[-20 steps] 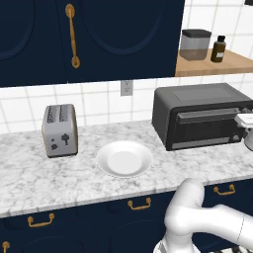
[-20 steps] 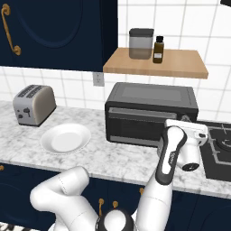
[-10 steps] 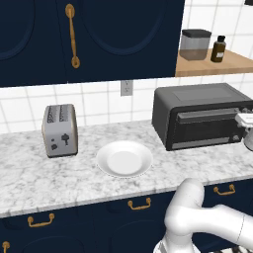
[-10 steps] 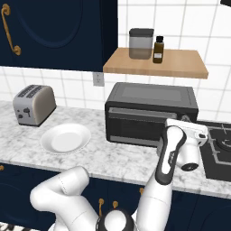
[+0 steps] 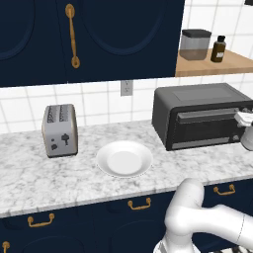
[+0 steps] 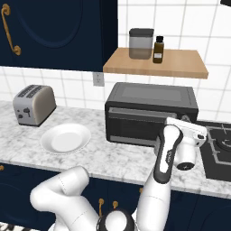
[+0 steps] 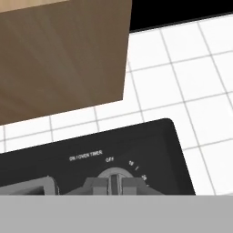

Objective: Pick up the kebab skewer and baguette bread, and place them inside the toaster oven. Close the toaster oven door and start by setting the timer.

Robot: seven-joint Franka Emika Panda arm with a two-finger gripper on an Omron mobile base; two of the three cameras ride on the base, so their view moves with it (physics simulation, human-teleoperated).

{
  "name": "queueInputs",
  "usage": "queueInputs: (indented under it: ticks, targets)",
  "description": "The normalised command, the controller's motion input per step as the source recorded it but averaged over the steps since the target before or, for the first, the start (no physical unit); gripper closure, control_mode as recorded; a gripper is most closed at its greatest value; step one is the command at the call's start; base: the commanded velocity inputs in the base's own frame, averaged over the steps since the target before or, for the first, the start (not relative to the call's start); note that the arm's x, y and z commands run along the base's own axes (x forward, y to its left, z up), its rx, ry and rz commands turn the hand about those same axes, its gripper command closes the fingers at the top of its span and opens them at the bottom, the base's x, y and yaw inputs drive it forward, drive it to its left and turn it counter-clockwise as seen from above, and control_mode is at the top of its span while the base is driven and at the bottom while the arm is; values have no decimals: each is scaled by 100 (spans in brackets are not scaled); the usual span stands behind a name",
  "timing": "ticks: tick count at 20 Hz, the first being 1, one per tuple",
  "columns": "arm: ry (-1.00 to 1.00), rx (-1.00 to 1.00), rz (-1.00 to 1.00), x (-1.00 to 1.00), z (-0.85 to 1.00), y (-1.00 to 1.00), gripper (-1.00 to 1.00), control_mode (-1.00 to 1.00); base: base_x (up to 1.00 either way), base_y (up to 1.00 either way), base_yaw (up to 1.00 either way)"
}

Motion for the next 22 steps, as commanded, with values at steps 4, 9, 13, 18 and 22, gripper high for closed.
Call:
queueInputs:
  ticks: [4, 9, 13, 18, 22]
  targets:
    - [2, 7, -5, 9, 0, 2, 100, -100, 0, 0, 0]
    - [3, 5, -2, 5, 0, 0, 100, -100, 0, 0, 0]
    - [4, 3, 0, 0, 0, 0, 100, -100, 0, 0, 0]
    - [5, 4, -1, 0, 0, 3, 100, -100, 0, 0, 0]
    - [5, 5, -5, 2, 0, 8, 100, -100, 0, 0, 0]
